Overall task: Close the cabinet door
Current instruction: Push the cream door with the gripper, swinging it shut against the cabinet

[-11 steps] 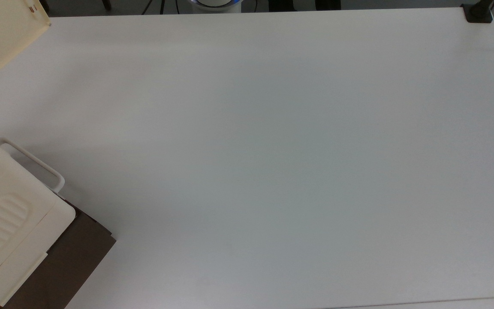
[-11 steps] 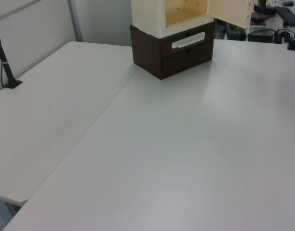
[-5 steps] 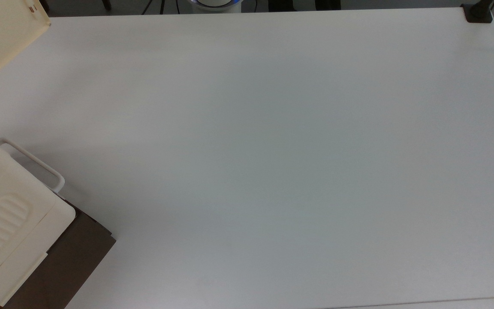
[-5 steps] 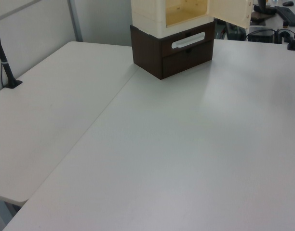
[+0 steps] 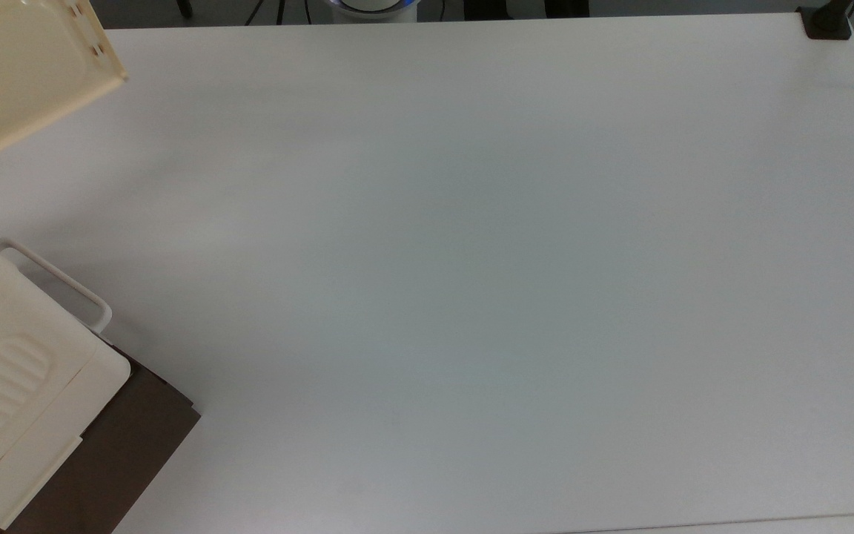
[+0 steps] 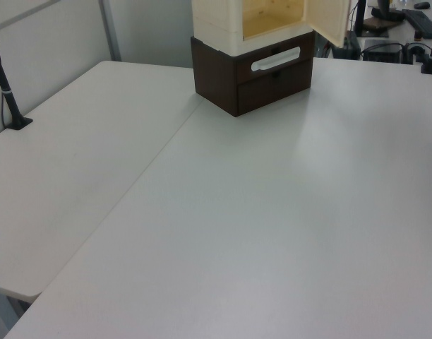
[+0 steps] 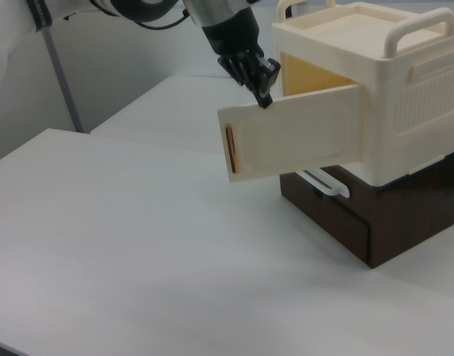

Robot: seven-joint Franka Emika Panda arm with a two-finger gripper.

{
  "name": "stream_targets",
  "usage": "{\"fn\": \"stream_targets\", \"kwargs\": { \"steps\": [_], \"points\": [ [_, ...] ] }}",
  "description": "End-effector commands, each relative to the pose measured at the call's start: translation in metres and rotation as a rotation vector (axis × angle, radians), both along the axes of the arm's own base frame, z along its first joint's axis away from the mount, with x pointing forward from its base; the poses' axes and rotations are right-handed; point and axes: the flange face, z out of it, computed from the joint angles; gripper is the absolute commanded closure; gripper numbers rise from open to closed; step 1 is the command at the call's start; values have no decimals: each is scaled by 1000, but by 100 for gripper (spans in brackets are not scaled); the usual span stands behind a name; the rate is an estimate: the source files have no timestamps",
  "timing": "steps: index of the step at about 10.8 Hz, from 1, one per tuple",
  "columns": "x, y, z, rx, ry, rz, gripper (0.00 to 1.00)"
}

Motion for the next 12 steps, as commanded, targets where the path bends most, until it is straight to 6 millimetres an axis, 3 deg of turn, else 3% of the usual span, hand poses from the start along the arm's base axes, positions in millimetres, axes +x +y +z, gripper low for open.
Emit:
{"fn": "stream_targets", "kwargs": {
  "steps": [1,6,9,12],
  "points": [
    [20,8,-12,20,-78,-73,100],
    [69,13,-41,-31,-209,-55,100],
    [91,9,-44,-38,-386,-65,100],
    [91,6,-44,-43,-398,-60,100]
  ]
}}
